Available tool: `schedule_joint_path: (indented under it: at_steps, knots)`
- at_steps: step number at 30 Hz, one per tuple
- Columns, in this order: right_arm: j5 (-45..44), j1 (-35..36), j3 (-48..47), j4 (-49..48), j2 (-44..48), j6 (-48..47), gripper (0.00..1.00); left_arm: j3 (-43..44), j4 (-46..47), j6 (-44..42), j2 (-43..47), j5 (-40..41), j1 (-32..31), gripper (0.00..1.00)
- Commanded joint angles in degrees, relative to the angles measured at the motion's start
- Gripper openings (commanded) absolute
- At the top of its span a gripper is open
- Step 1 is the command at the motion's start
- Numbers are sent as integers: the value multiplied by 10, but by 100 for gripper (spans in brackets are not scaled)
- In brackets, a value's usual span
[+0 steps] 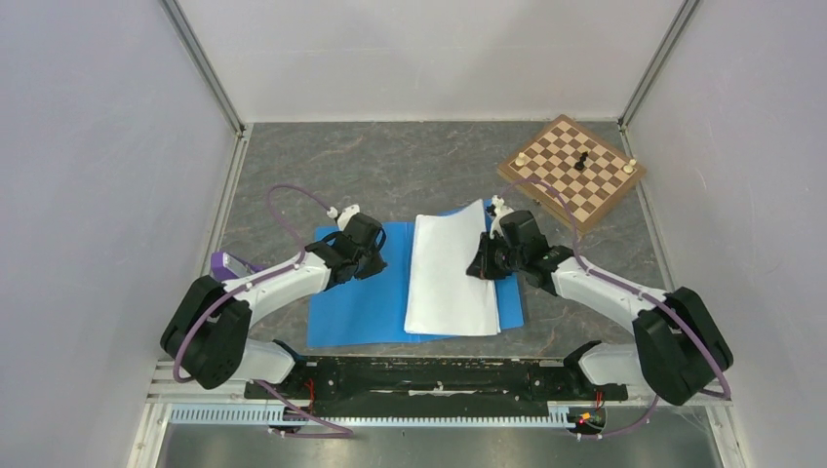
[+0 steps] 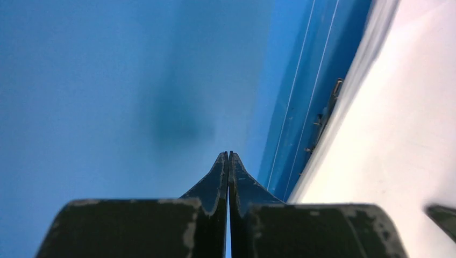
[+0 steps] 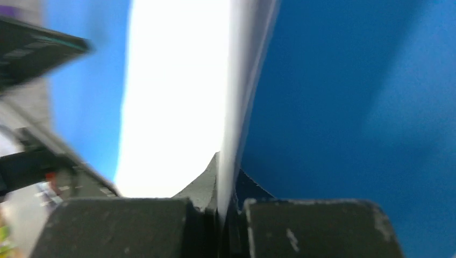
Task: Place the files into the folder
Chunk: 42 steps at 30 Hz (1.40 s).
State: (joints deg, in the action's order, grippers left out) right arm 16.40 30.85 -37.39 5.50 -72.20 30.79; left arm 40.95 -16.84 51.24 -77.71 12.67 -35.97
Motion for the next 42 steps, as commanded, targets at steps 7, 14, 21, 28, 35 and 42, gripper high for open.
schedule_joint_path:
  at_steps: [7, 14, 21, 28, 35, 42]
  knots:
    - [-180, -3, 12, 54, -33, -113, 0, -11, 44, 7, -37, -23, -3, 2]
    - [-166, -2, 34, 24, -34, -124, 0, -19, 53, 5, -56, -30, -7, 2]
    - [-141, -2, 49, -11, -39, -114, 0, -17, 58, 2, -65, -31, -9, 2]
    - [-120, 5, 61, -50, -44, -106, 0, -17, 64, 1, -77, -33, -11, 2]
    - [-120, 15, 55, -66, -49, -113, 0, -13, 66, -2, -81, -33, -13, 2]
    - [-139, 24, 27, -31, -65, -150, 0, -1, 63, -14, -86, -36, -14, 2]
